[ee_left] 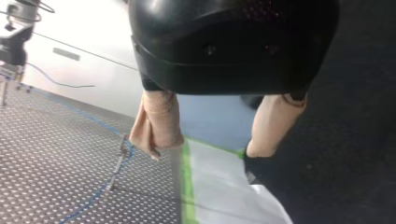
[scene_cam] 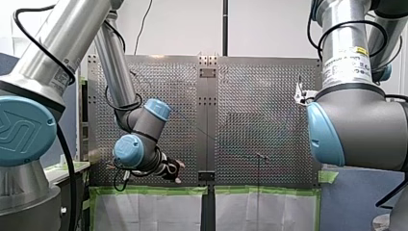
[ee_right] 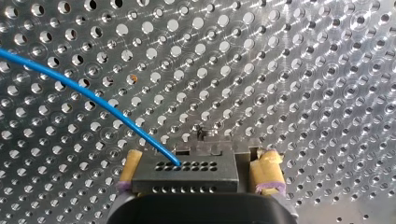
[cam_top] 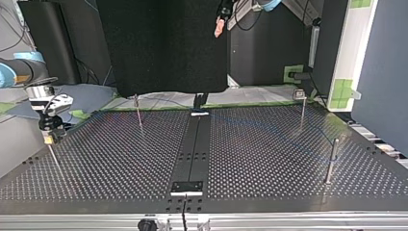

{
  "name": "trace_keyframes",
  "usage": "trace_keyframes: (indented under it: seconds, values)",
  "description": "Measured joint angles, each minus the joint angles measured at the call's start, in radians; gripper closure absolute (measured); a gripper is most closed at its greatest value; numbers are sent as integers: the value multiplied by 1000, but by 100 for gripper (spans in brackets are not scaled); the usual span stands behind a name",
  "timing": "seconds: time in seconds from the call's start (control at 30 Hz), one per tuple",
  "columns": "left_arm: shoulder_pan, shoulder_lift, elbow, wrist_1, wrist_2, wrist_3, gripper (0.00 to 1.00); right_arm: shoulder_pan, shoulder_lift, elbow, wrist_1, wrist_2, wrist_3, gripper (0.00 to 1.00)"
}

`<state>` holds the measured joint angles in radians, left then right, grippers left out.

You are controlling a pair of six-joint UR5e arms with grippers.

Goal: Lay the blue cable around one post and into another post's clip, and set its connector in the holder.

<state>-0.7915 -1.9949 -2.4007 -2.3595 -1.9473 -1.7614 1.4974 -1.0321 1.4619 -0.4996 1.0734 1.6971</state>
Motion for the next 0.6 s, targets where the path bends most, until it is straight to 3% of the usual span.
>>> trace_keyframes:
  seconds: [0.23,0.6]
  values:
    - [9,0,0,61,-16,-27,0,0,0,0,0,0,0,0]
    - [64,0,1,154,-104,-35,0,0,0,0,0,0,0,0]
